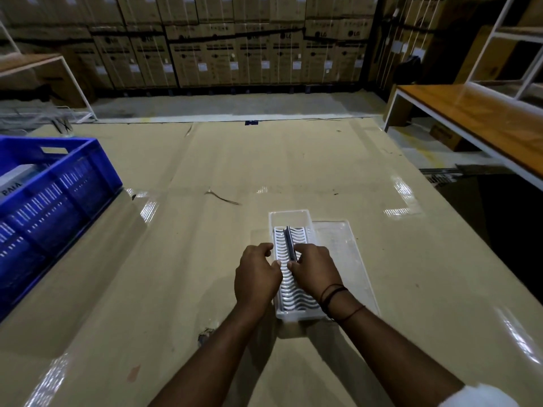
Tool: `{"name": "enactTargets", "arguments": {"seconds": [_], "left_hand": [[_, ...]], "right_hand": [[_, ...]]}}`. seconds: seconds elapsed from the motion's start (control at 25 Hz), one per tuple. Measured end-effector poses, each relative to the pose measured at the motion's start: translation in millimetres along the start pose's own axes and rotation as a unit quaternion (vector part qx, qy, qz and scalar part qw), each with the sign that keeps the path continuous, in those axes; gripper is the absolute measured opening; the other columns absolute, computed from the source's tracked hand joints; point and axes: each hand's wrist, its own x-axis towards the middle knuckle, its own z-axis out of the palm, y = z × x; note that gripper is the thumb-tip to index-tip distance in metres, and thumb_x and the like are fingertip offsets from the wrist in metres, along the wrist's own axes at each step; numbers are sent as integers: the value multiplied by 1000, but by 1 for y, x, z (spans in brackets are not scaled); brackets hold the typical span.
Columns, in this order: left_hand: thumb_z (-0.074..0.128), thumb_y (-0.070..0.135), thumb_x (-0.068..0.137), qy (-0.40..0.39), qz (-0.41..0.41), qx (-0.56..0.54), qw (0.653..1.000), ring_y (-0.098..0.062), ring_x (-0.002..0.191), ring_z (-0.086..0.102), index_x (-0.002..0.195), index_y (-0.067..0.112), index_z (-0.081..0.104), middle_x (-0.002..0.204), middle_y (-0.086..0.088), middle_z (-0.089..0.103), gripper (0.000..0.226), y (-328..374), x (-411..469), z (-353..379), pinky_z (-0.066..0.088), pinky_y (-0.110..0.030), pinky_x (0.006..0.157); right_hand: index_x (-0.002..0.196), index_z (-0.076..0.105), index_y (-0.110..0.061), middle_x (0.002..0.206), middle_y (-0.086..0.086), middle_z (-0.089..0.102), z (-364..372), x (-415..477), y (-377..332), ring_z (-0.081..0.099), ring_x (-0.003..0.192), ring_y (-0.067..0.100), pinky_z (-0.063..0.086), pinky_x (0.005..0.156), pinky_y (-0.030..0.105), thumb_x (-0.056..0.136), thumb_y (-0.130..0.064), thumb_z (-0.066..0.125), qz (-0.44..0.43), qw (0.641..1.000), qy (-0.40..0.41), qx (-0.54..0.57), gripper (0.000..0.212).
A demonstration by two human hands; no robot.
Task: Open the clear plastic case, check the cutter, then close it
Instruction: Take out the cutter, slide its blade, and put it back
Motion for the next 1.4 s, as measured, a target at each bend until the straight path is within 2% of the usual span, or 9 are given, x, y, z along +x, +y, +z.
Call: {"name": "enactTargets", "arguments": {"seconds": [0.16,0.24,0.36,0.8,1.08,1.24,1.4], "left_hand": [[69,27,89,-3,-9,-4,1000,-18,110,65,132,29,64,119,5,68,44,-4,1,1,45,-26,84],[70,27,88,-5,-13,-12,1000,-18,107,68,132,30,65,118,4,70,44,-3,2,1,48,-29,85],[70,27,88,-3,-8,-2,1000,-20,107,68,131,30,65,117,4,71,43,-3,2,3,52,-33,88],[68,27,92,-3,-10,-5,1000,-24,100,72,129,32,65,106,3,77,38,-1,-2,2,55,-35,82],[66,26,94,-4,-13,-8,1000,-23,96,72,131,31,64,107,3,77,37,-1,-3,2,46,-27,74],[65,25,96,-6,-13,-9,1000,-24,99,71,131,29,63,110,1,76,36,-1,-4,3,45,-27,75],[64,24,95,-10,-10,-1,1000,-25,100,71,130,29,62,111,0,76,36,0,-3,4,48,-29,76]], "right_hand": [[105,74,-12,102,10,76,7,0,0,69,98,27,49,77,26,86,-20,68,17,1000,-4,-19,21],[108,74,-11,105,10,76,8,-1,-1,70,97,27,47,76,24,88,-18,67,26,999,-3,-23,22],[110,71,-10,107,12,74,10,-2,-5,71,96,28,55,81,31,90,-14,62,25,999,-7,-37,22],[103,70,-8,102,15,73,20,-1,-13,70,94,32,52,74,31,92,-11,55,45,995,-47,-77,20],[111,68,-6,111,16,70,25,0,-14,70,101,33,55,83,36,93,-8,54,46,989,-66,-127,24],[114,67,-7,116,16,68,26,1,-14,69,105,33,55,86,38,95,-11,53,47,984,-73,-154,24],[125,62,-7,121,17,66,25,2,-15,67,110,34,53,89,38,97,-10,50,57,979,-89,-177,31]]}}
